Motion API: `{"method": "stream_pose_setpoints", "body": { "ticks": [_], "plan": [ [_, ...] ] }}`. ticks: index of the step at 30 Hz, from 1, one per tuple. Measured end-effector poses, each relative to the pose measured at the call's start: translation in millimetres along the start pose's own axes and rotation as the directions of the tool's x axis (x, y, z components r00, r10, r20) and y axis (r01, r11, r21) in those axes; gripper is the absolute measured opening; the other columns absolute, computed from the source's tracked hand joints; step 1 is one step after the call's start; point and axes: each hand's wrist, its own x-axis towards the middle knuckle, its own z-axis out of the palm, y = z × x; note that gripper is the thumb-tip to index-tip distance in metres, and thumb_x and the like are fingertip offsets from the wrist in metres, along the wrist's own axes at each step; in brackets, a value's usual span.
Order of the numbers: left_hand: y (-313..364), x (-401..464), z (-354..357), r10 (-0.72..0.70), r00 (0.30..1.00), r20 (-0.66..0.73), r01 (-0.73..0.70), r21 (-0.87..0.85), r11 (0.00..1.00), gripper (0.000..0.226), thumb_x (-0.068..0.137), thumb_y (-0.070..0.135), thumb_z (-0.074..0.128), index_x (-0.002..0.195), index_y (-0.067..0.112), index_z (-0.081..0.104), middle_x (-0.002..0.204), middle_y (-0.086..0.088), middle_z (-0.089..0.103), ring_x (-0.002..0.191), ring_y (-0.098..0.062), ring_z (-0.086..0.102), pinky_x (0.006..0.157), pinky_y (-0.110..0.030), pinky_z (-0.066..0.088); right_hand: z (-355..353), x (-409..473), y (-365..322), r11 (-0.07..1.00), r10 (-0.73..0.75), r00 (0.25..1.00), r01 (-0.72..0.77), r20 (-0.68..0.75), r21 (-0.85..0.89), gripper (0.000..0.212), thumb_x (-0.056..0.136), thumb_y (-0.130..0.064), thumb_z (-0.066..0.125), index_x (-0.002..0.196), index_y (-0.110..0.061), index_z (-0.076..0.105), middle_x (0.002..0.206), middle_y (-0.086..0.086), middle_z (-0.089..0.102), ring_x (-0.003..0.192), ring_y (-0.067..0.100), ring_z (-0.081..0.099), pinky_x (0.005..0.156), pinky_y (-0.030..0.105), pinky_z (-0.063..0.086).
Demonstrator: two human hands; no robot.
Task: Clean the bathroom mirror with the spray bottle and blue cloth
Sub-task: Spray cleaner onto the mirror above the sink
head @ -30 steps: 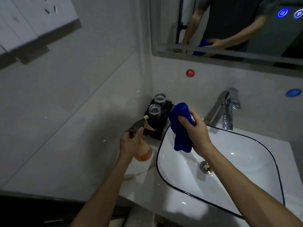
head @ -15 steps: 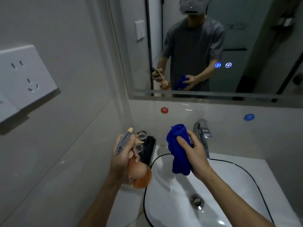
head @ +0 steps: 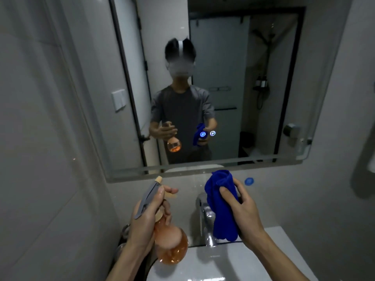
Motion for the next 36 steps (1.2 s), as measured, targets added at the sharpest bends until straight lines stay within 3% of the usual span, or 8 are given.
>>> {"method": "stream_pose_setpoints", "body": {
  "ticks": [3, 6, 11, 18, 21, 25, 30, 36],
  "plan": [
    [10.8, 15.4, 33.1, 0.045, 0.998, 0.041, -0.045, 0.007, 0.999, 0.056, 0.075, 0.058, 0.074, 0.101, 0.008, 0.075, 0.077, -0.015, 0.064, 0.060, -0.014, 0.056, 0.054, -0.027, 0.048, -26.1, 16.0, -29.3, 0.997, -0.071, 0.997, 0.071, -0.020, 0.001, 0.044, 0.081, -0.035, 0.067, 0.124, -0.035, 0.056, 0.097, -0.008, 0.073, 0.079, 0.018, 0.072, 0.063, 0.029, 0.056],
    [26.2, 32.0, 73.2, 0.127, 0.992, 0.025, -0.128, 0.093, 0.987, 0.028, 0.087, 0.042, 0.066, 0.090, 0.018, 0.079, 0.103, -0.009, 0.077, 0.089, -0.023, 0.069, 0.075, -0.032, 0.051, -55.9, 35.4, -60.4, 0.990, -0.138, 0.990, 0.138, -0.030, 0.006, 0.039, 0.083, -0.033, 0.067, 0.121, -0.039, 0.056, 0.099, -0.010, 0.072, 0.080, 0.015, 0.072, 0.061, 0.025, 0.056],
    [56.6, 60.6, 142.3, 0.239, 0.970, 0.045, -0.243, 0.192, 0.951, 0.044, 0.074, 0.058, 0.065, 0.094, 0.022, 0.080, 0.106, -0.003, 0.078, 0.104, -0.022, 0.071, 0.094, -0.040, 0.050, -103.1, 71.9, -114.6, 0.975, -0.223, 0.975, 0.223, -0.009, 0.003, 0.034, 0.084, -0.034, 0.068, 0.116, -0.043, 0.058, 0.098, -0.014, 0.072, 0.083, 0.016, 0.072, 0.064, 0.028, 0.057],
    [101.7, 104.3, 226.5, 0.329, 0.944, -0.005, -0.327, 0.097, 0.940, 0.036, 0.082, 0.047, 0.071, 0.090, 0.013, 0.078, 0.099, -0.017, 0.077, 0.093, -0.031, 0.074, 0.086, -0.045, 0.058, -155.2, 126.1, -193.1, 0.920, -0.390, 0.920, 0.391, 0.051, -0.021, 0.040, 0.079, -0.038, 0.066, 0.118, -0.043, 0.056, 0.098, -0.016, 0.071, 0.082, 0.013, 0.071, 0.063, 0.026, 0.056],
    [127.8, 121.4, 256.9, 0.387, 0.921, 0.044, -0.389, 0.100, 0.916, 0.027, 0.088, 0.035, 0.062, 0.081, 0.014, 0.078, 0.093, -0.018, 0.077, 0.090, -0.030, 0.074, 0.088, -0.049, 0.055, -168.8, 151.8, -223.4, 0.888, -0.457, 0.888, 0.459, 0.049, -0.027, 0.041, 0.083, -0.034, 0.067, 0.122, -0.041, 0.056, 0.101, -0.015, 0.070, 0.085, 0.015, 0.071, 0.066, 0.031, 0.058],
    [167.7, 150.2, 294.6, 0.437, 0.894, 0.102, -0.447, 0.119, 0.886, 0.032, 0.087, 0.032, 0.060, 0.091, 0.004, 0.072, 0.093, -0.016, 0.077, 0.092, -0.030, 0.073, 0.087, -0.043, 0.055, -181.7, 184.8, -267.3, 0.831, -0.555, 0.832, 0.555, 0.020, -0.039, 0.040, 0.091, -0.027, 0.065, 0.129, -0.034, 0.054, 0.110, -0.007, 0.069, 0.087, 0.012, 0.071, 0.063, 0.026, 0.058],
    [218.3, 189.9, 328.7, 0.462, 0.873, 0.155, -0.480, 0.111, 0.870, 0.025, 0.095, 0.030, 0.060, 0.089, 0.008, 0.070, 0.087, -0.011, 0.076, 0.087, -0.023, 0.074, 0.081, -0.040, 0.060, -187.6, 225.4, -320.2, 0.760, -0.649, 0.760, 0.645, -0.033, -0.076, 0.045, 0.091, -0.033, 0.067, 0.133, -0.033, 0.051, 0.121, 0.001, 0.065, 0.102, 0.026, 0.069, 0.083, 0.049, 0.060],
    [260.4, 225.8, 364.4, 0.488, 0.858, 0.163, -0.508, 0.118, 0.854, 0.029, 0.095, 0.037, 0.061, 0.087, 0.011, 0.067, 0.076, -0.005, 0.075, 0.072, -0.017, 0.075, 0.070, -0.034, 0.062, -191.9, 258.5, -367.7, 0.714, -0.700, 0.707, 0.687, -0.105, -0.134, 0.044, 0.092, -0.036, 0.066, 0.132, -0.035, 0.049, 0.121, 0.001, 0.064, 0.100, 0.028, 0.069, 0.080, 0.052, 0.060]
  ]
}}
